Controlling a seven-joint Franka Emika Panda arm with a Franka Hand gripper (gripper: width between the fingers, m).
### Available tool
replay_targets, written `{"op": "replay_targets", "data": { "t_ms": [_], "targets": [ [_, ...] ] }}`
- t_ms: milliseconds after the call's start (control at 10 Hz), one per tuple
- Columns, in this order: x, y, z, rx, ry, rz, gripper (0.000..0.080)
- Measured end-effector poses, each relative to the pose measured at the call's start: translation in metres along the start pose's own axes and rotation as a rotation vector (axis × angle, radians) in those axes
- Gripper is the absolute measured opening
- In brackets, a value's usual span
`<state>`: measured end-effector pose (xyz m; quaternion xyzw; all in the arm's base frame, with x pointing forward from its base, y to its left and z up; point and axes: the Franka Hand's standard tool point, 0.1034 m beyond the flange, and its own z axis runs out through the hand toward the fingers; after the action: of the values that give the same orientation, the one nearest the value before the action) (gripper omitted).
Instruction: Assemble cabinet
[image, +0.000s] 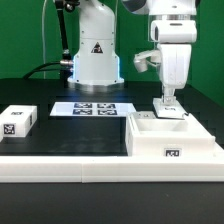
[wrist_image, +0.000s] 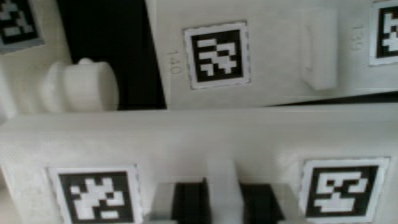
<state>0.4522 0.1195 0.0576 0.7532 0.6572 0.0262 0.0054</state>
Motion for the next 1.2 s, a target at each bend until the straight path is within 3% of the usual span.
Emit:
{"op": "replay_targets", "data": {
  "t_ms": [600, 1200],
  "targets": [
    [-0.003, 0.003, 0.001, 0.002, -0.001, 0.006, 0.0070],
    [-0.004, 0.016, 0.000, 0.000, -0.002, 0.014, 0.0070]
  ]
}}
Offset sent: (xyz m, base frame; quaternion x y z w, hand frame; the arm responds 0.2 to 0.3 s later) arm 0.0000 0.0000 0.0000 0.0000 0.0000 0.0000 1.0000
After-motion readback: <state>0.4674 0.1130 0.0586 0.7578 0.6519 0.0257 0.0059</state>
